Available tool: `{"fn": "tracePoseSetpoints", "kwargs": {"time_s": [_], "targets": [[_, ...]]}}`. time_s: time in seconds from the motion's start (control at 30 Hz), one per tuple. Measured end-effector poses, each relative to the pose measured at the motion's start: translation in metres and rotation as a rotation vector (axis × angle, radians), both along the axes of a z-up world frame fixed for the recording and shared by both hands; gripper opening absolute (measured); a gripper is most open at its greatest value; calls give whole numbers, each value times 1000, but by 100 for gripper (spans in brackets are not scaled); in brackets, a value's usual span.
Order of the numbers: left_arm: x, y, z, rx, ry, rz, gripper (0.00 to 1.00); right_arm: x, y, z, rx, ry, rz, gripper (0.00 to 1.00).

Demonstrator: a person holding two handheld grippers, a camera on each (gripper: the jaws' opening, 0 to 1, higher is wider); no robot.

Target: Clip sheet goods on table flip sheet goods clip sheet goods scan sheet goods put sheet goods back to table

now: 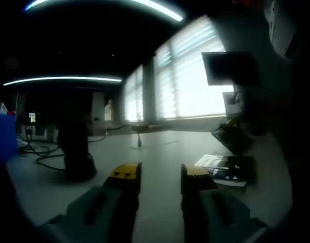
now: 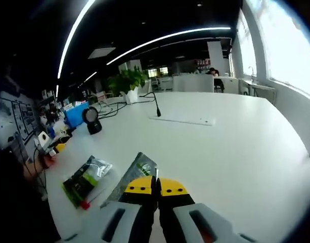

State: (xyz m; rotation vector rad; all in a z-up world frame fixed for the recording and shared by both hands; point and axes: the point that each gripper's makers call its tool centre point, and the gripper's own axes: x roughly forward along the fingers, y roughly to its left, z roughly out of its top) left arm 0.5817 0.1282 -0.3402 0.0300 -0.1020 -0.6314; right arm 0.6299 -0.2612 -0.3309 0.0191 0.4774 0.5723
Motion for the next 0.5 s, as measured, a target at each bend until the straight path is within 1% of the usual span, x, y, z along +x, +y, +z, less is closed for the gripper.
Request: {"fn": "tracePoseSetpoints", "kwargs": {"time_s": [0.2, 0.33, 0.37, 0.47, 0.5], "targets": [[0, 1, 0, -6, 6, 5, 24, -1, 5, 21, 39, -42, -12, 0], [0, 1, 2, -7, -6, 7, 24, -3, 9, 34, 48, -72, -4, 0], [0, 2, 2, -6, -5, 8, 24, -3, 11, 39, 50, -95, 0, 0], [1, 2, 0, -1, 0, 13, 25, -3, 15, 49, 69, -125, -3, 0], [1, 2, 0, 0, 1, 15, 25, -2, 15, 53, 64, -146, -8, 0]]}}
